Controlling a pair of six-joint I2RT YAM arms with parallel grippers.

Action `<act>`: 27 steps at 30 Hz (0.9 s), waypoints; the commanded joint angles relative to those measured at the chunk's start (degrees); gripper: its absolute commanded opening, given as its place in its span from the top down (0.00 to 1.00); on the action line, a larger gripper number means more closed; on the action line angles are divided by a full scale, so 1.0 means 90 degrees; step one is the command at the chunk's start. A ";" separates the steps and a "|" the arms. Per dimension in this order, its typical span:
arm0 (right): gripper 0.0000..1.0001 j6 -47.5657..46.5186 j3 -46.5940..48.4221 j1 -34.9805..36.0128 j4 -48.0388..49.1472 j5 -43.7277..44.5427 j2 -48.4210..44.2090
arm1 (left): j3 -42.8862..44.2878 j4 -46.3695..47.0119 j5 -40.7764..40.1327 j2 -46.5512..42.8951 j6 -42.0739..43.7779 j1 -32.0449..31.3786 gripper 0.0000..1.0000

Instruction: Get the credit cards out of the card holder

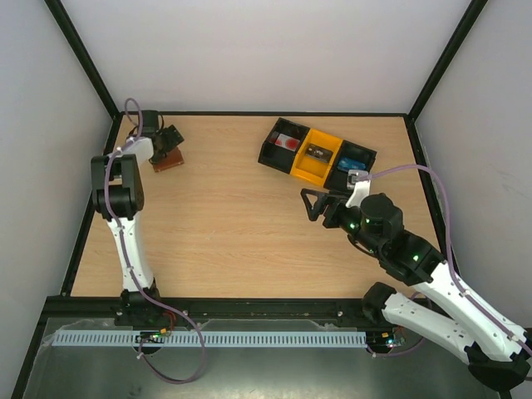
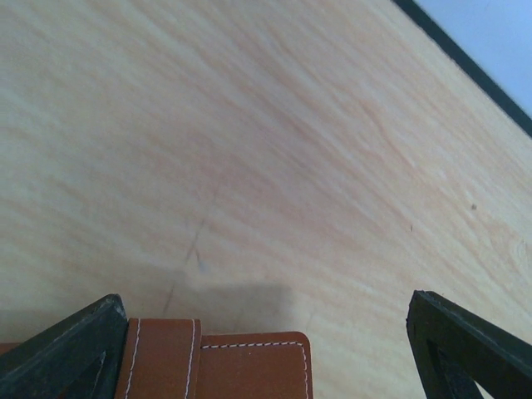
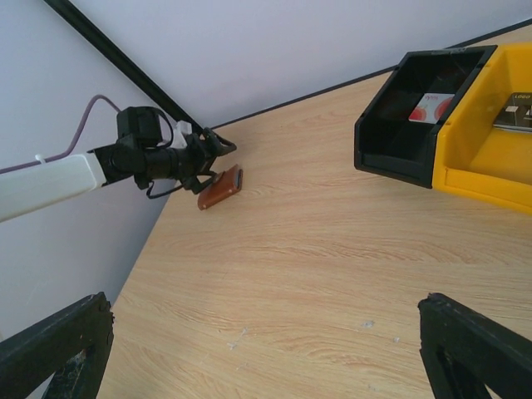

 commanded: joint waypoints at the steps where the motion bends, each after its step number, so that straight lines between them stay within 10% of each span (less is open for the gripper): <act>1: 0.02 0.0082 -0.0069 -0.0026 -0.0085 0.0207 -0.0184 | -0.0760 -0.0514 0.0200 -0.0216 -0.0257 -0.0218 0.07; 27: 0.02 0.0227 -0.0441 -0.0033 -0.0101 -0.0167 0.0140 | -0.3706 0.0655 0.0371 -0.1811 -0.0624 -0.2249 0.08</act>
